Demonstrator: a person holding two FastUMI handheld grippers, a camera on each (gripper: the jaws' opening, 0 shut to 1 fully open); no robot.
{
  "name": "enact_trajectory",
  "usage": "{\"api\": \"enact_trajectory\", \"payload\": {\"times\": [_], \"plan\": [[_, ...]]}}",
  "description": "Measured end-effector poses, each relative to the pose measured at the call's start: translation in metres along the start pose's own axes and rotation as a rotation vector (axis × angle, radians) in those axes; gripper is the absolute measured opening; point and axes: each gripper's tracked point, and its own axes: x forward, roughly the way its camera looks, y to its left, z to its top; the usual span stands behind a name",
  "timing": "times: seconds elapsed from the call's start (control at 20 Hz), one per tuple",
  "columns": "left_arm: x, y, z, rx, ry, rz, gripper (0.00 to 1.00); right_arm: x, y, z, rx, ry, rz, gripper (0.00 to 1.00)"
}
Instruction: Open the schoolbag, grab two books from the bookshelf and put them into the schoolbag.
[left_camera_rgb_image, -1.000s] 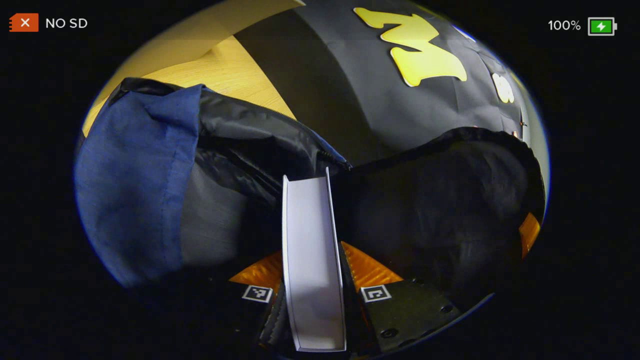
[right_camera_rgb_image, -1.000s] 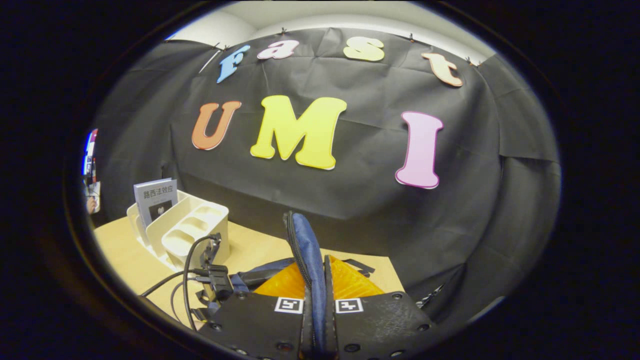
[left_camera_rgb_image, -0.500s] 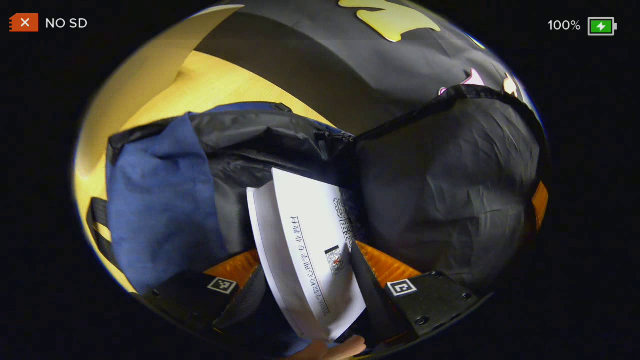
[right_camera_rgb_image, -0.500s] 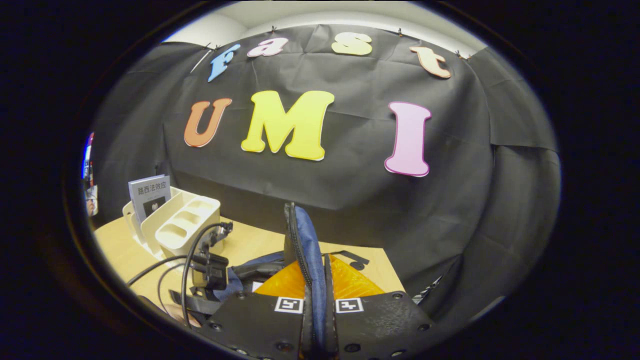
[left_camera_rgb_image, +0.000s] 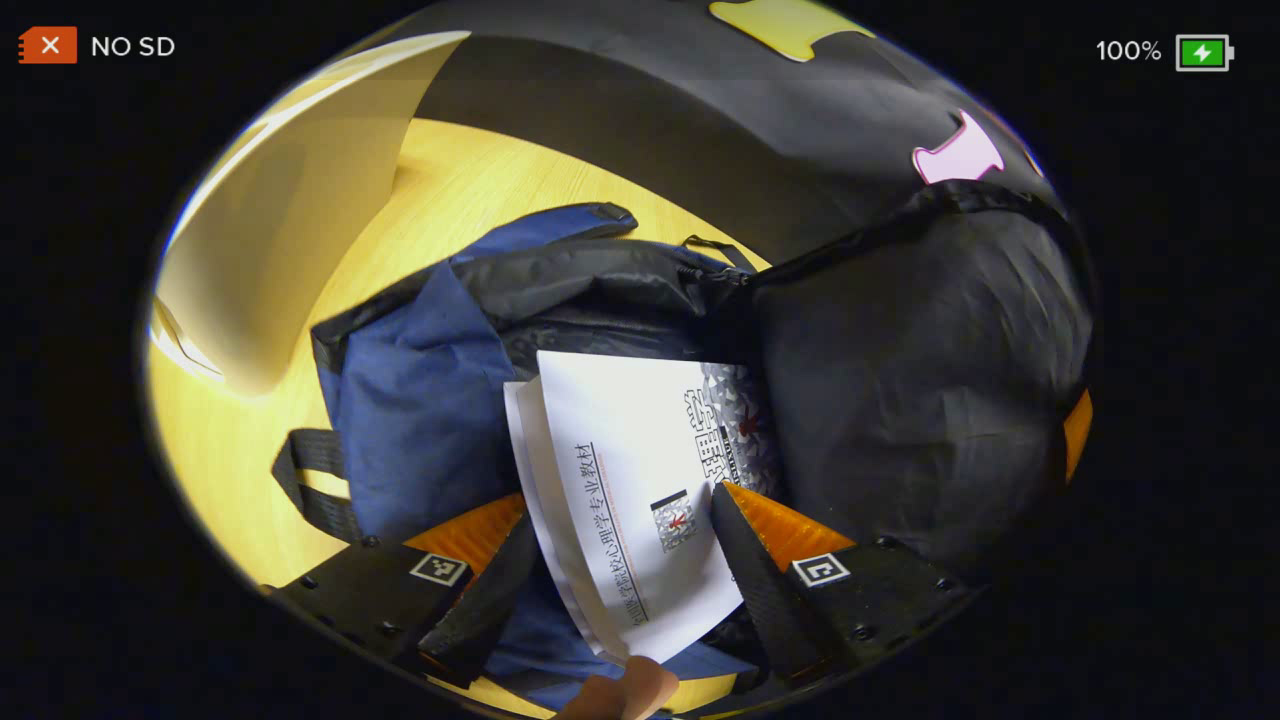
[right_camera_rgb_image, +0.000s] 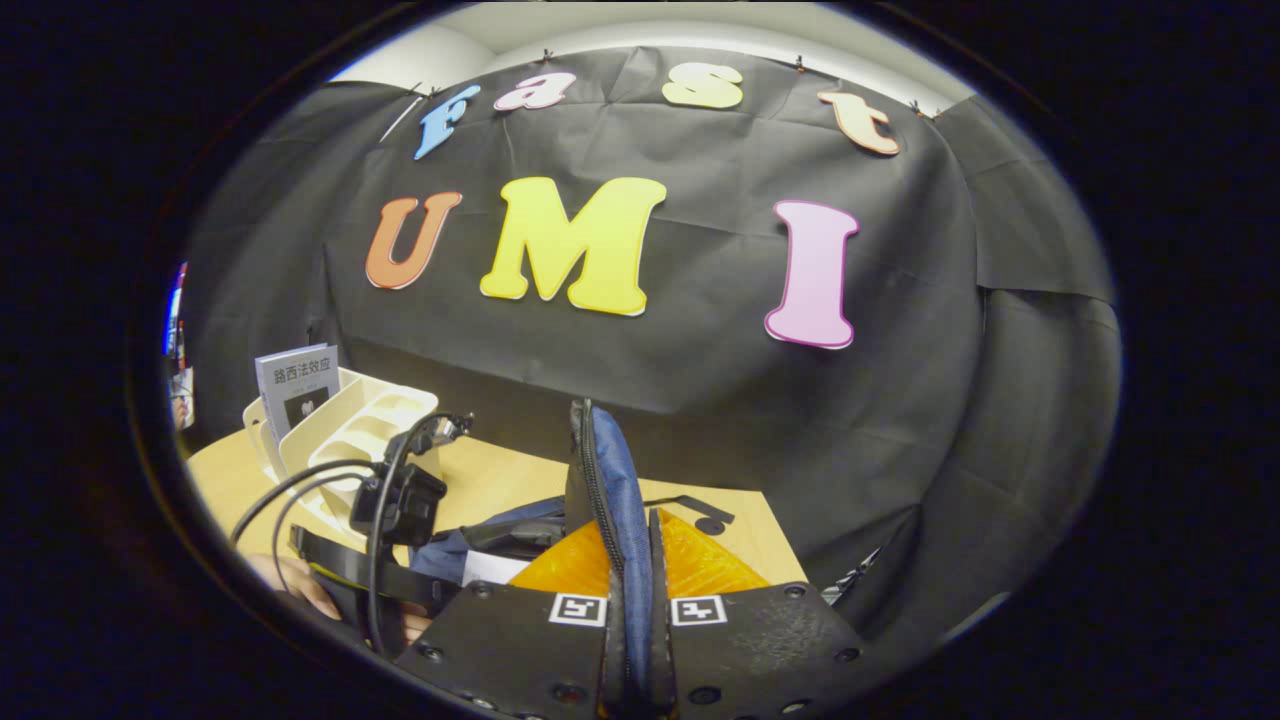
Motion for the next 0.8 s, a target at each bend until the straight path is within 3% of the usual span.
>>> {"api": "enact_trajectory", "payload": {"times": [0.15, 0.25, 0.45, 0.65, 0.8], "plan": [[-0.005, -0.002, 0.005, 0.023, -0.021, -0.008, 1.0, 0.0, 0.0, 0.0, 0.004, 0.003, 0.001, 0.09], [0.0, -0.014, 0.012, -0.003, -0.047, -0.072, 1.0, 0.001, 0.001, 0.001, 0.012, 0.002, 0.003, 0.09], [0.012, -0.037, -0.001, -0.083, 0.017, -0.2, 0.99, -0.003, 0.002, -0.001, 0.002, 0.003, -0.006, 0.09], [0.018, -0.021, 0.002, -0.103, 0.006, -0.161, 0.99, -0.003, 0.004, -0.002, -0.011, 0.009, -0.012, 0.09], [0.002, 0.018, 0.021, -0.046, -0.082, -0.038, 0.99, -0.003, 0.006, -0.005, -0.023, 0.013, -0.014, 0.09]]}}
